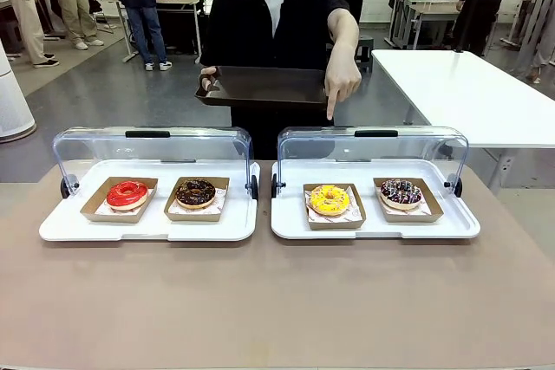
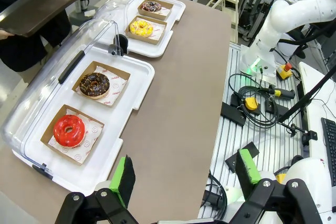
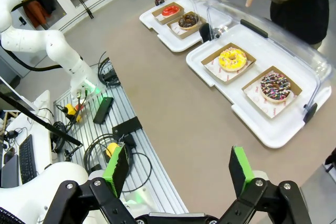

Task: Provide the desired donut to the person.
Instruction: Pick up and lift the Paper togo box containing the Donut pointed at by the person.

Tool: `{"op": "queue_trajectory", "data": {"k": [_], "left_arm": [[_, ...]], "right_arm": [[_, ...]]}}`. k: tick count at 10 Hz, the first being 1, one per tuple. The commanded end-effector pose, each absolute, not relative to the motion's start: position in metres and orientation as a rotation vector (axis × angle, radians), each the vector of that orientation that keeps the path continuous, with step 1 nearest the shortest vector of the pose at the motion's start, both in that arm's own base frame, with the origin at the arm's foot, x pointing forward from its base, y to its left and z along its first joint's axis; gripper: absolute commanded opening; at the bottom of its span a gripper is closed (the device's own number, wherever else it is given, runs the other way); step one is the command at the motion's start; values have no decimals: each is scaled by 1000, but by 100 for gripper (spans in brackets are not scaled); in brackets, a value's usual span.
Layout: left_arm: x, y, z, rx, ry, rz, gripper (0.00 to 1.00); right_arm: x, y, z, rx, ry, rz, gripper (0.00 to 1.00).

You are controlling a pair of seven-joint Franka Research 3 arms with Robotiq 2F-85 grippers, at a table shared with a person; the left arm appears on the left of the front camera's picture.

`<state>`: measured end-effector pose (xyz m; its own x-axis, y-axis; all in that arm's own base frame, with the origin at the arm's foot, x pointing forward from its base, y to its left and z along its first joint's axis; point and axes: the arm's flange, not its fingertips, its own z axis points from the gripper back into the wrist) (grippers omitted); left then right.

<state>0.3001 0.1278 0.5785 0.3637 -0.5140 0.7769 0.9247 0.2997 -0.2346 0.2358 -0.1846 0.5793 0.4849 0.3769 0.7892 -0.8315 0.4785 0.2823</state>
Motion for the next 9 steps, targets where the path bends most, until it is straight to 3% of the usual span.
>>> {"op": "queue_trajectory", "data": {"k": [1,4,9], "left_arm": [[299,128,580,-762,-661,-1060,100],[299,128,580,-762,-661,-1060,100],[299,128,580,-762,-661,-1060,100]], "right_arm": [[238,-185,582,743,-744,829,100],[253,-165,598,713,-676,892,100],[327,-57,643,551,-419,1001,100]]}}
